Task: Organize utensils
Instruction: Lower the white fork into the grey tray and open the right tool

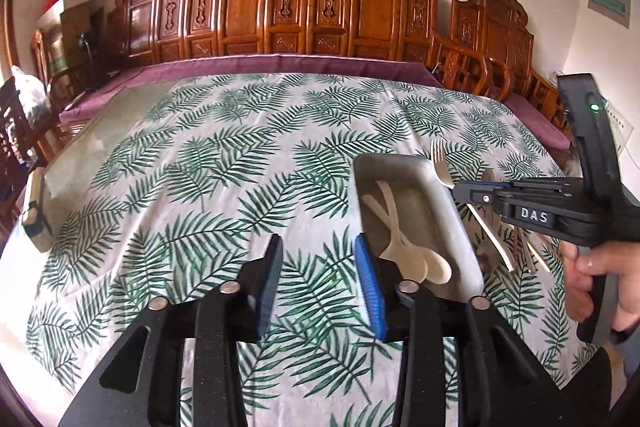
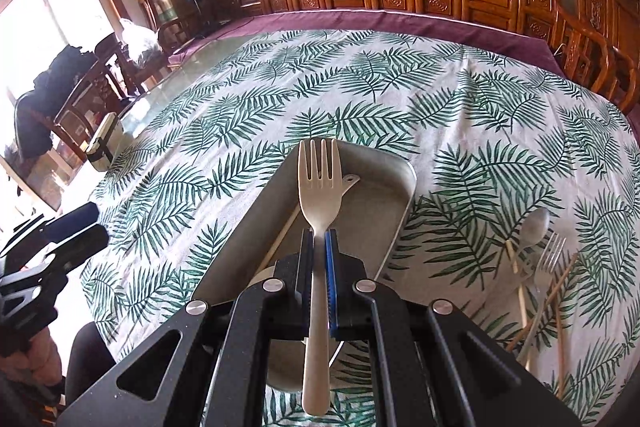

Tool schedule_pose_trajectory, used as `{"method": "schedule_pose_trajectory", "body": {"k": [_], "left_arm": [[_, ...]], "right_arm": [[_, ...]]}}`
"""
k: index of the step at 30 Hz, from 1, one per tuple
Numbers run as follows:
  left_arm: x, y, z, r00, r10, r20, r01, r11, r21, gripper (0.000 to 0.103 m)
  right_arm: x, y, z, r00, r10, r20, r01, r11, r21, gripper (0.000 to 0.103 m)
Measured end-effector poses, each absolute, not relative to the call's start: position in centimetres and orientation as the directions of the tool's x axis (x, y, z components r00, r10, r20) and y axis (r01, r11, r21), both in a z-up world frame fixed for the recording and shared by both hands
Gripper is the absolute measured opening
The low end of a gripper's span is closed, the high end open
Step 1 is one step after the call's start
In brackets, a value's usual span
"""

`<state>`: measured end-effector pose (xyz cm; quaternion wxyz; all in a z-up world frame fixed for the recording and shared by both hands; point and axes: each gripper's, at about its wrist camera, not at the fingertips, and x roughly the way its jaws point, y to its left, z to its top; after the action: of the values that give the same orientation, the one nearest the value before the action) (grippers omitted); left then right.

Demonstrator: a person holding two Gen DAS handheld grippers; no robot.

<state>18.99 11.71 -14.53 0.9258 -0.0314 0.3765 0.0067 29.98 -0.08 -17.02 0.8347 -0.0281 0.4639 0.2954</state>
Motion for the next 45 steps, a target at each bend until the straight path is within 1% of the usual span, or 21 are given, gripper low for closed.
{"method": "schedule_pose_trajectory", "body": {"k": [7,15,25,32,38,42,45], "left_arm": [[17.9,12.9,-15.1,0.726,0.003,-0.688,-0.039,0.999,-0.038,0.038],[17.4,13.8,-14.2,0.745,0.010,-0.667,-0.046,0.998,-0.036,0.039],[17.7,14.5,-14.7,0.734,0.020,-0.679,-0.059,0.998,-0.035,0.039],[17.8,13.9,-15.2,0.729,0.020,-0.684,-0.045,0.999,-0.019,0.039],[17.7,12.8,-15.6,0.726,0.008,-0.687,-0.020,1.000,-0.010,0.039],[17.4,11.4,-15.9,0.719,-0.010,-0.695,0.006,1.000,-0.008,0.039],[17.1,9.6,-16.0,0.718,-0.033,-0.696,0.038,0.999,-0.007,0.039]], "right_arm": [[30.7,1.1,-18.4,0.390,0.435,-0.811,-0.503,0.839,0.208,0.007],[31.6,2.0,-18.7,0.402,0.419,-0.814,-0.477,0.855,0.205,0.007],[32.2,2.5,-19.8,0.391,0.402,-0.828,-0.469,0.861,0.196,0.008],[32.0,1.7,-19.8,0.386,0.418,-0.822,-0.477,0.853,0.210,0.008],[31.1,-1.0,-18.5,0.408,0.445,-0.797,-0.474,0.849,0.232,0.008],[30.3,-4.1,-17.7,0.434,0.425,-0.794,-0.480,0.855,0.195,0.008],[29.8,-7.6,-17.8,0.462,0.380,-0.802,-0.464,0.873,0.146,0.008]]}}
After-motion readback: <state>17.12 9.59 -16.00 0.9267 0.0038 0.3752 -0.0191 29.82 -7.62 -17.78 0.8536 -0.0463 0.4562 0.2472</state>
